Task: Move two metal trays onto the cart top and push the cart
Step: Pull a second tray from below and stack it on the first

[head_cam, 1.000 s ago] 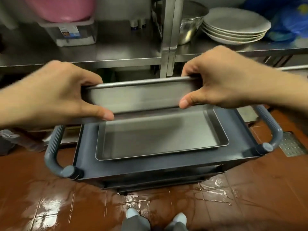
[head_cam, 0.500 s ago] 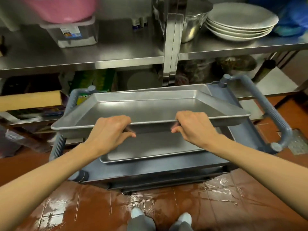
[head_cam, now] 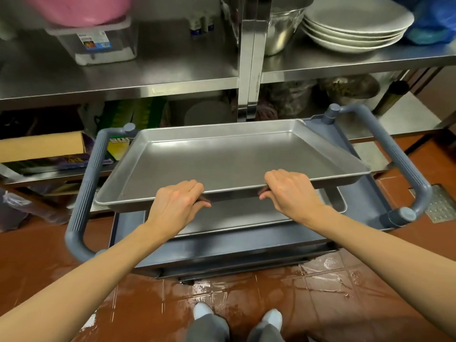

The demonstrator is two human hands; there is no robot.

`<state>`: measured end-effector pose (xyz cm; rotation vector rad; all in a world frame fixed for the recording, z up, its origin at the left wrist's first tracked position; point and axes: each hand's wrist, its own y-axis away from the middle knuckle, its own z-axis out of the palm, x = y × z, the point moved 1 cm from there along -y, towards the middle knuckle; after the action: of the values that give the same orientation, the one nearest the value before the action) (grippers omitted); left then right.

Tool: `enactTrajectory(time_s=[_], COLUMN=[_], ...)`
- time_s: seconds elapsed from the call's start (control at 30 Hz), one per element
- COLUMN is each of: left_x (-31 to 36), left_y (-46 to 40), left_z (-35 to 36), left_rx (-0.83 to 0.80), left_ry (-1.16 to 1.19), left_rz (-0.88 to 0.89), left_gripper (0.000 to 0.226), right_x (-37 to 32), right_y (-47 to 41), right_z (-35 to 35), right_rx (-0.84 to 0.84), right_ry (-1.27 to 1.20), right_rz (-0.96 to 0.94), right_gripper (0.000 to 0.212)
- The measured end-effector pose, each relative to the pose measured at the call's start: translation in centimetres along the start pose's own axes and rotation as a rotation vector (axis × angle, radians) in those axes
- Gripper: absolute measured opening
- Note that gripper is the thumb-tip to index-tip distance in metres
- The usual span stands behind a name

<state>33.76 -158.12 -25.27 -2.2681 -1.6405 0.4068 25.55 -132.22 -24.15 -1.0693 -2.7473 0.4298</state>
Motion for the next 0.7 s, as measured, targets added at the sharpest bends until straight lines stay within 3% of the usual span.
enactTrajectory(time_s=[0.47,0.6,0.7], left_x=[1.2,1.4,1.6], left_y=[0.0,0.8,1.4], left_z=[4.9,6.3,7.6], left_rx=[-0.037,-0.101,-0.171], left_ry=[0.014,0.014,0.041], left_rz=[0.011,0.029,0.024], left_gripper=[0.035,0.032,0.033], right_x=[1.6,1.3,1.1], right_y=[1.0,1.4,1.7], right_z=[3.5,5.3,7.2], right_rx=[-0.054,-0.139,-0.298], right_ry=[0.018,0.030,0.057], right_rz=[-0.028,-0.004,0.020], right_gripper=[0.039,0.036,0.020])
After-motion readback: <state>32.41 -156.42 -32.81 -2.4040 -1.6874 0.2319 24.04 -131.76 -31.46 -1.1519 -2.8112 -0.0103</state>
